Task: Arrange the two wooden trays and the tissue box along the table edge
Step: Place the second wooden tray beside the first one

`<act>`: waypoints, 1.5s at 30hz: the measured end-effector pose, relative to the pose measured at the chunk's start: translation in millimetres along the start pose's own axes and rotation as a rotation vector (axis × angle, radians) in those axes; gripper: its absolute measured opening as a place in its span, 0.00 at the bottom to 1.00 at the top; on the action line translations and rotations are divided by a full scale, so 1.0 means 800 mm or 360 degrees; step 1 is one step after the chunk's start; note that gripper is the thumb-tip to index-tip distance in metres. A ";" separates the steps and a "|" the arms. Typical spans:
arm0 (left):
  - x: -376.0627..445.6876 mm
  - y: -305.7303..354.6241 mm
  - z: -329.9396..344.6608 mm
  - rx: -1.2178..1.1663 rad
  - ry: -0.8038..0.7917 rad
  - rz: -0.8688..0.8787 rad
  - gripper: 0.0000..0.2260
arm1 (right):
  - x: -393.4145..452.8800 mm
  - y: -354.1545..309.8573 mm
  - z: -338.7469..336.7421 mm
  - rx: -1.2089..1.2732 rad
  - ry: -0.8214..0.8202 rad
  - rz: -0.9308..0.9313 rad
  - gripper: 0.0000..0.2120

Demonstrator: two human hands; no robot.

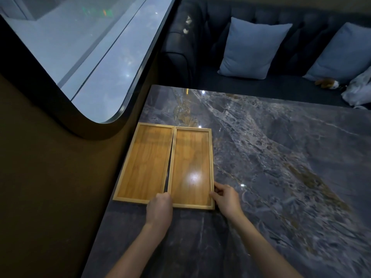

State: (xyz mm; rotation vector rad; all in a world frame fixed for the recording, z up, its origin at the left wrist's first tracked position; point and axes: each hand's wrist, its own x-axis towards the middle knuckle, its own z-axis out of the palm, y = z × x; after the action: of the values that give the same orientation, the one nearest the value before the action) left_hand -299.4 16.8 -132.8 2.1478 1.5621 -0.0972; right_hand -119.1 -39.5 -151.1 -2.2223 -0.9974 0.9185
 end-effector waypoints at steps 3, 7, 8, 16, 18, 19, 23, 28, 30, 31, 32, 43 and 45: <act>-0.004 -0.002 -0.002 -0.0020 0.0017 0.0028 0.06 | -0.001 -0.002 0.001 -0.0026 0.0038 0.0011 0.06; -0.016 -0.014 -0.004 -0.0157 0.0139 0.0146 0.06 | -0.003 -0.007 0.000 -0.0006 0.0060 0.0019 0.08; -0.020 -0.019 -0.004 -0.0211 0.0212 0.0198 0.06 | -0.004 -0.008 0.000 -0.0007 0.0060 0.0010 0.09; -0.033 -0.065 0.029 0.0032 0.0407 0.0468 0.22 | -0.012 -0.010 -0.001 -0.0096 0.0023 -0.0082 0.14; -0.034 -0.072 0.037 0.0110 0.0341 0.0481 0.24 | -0.013 -0.011 0.000 -0.0095 0.0025 -0.0081 0.15; -0.036 -0.075 0.041 0.0125 0.0309 0.0480 0.24 | -0.014 -0.010 0.001 -0.0089 0.0025 -0.0073 0.15; -0.038 -0.080 0.047 0.0078 0.0211 0.0461 0.26 | -0.016 -0.009 0.007 -0.0056 0.0005 -0.0006 0.17; -0.037 -0.081 0.048 -0.0001 0.0126 0.0467 0.26 | -0.018 -0.010 0.009 -0.0029 -0.0003 -0.0024 0.18; -0.036 -0.081 0.044 -0.0043 0.0103 0.0463 0.27 | -0.018 -0.010 0.009 -0.0020 0.0002 -0.0030 0.18; -0.037 -0.080 0.042 -0.0057 0.0084 0.0460 0.28 | -0.019 -0.010 0.009 -0.0008 0.0002 -0.0029 0.18; -0.037 -0.080 0.040 -0.0065 0.0057 0.0455 0.28 | -0.019 -0.010 0.009 0.0001 0.0001 -0.0026 0.19; -0.038 -0.076 0.031 -0.0055 -0.0019 0.0423 0.26 | -0.022 -0.012 0.008 -0.0038 0.0005 -0.0046 0.18; -0.037 -0.076 0.029 -0.0020 -0.0039 0.0412 0.25 | -0.023 -0.013 0.009 -0.0042 0.0008 -0.0043 0.17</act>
State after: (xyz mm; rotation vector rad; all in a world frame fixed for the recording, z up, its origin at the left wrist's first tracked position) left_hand -359.8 -5.0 -163.9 2.3084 1.2551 -0.0279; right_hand -138.2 -46.8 -142.1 -2.2264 -1.0400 0.8923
